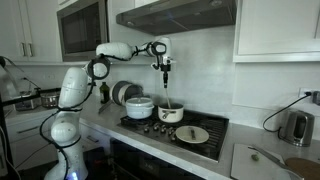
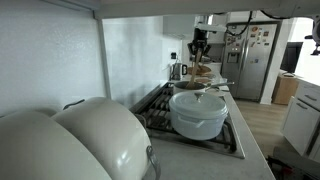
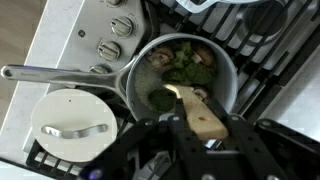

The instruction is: Use the wooden spatula to stir the contents of the pot

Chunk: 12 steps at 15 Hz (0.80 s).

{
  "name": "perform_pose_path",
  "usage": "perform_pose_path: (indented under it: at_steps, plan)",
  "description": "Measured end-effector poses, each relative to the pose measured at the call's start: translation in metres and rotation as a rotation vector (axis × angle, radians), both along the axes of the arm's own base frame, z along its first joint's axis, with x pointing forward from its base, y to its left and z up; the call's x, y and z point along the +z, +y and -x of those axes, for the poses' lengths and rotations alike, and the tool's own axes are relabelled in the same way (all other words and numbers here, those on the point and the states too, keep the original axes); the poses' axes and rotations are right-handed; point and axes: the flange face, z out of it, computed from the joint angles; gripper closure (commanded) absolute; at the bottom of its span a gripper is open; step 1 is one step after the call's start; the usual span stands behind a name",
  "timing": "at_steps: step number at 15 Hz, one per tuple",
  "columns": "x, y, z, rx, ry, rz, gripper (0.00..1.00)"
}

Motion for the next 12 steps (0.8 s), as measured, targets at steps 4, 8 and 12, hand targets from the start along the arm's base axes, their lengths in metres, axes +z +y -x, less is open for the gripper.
perform_pose_path:
  at_steps: [4, 8, 12]
  plan:
    - [-0.0013, -0.0102, 0.0009, -0.017, 0.005, 0.004, 0.93]
    - [-0.0079, -0.0114, 0.0039, -0.019, 0.042, 0.005, 0.93]
    - [-0.006, -0.0063, 0.0064, -0.01, 0.05, 0.004, 0.93]
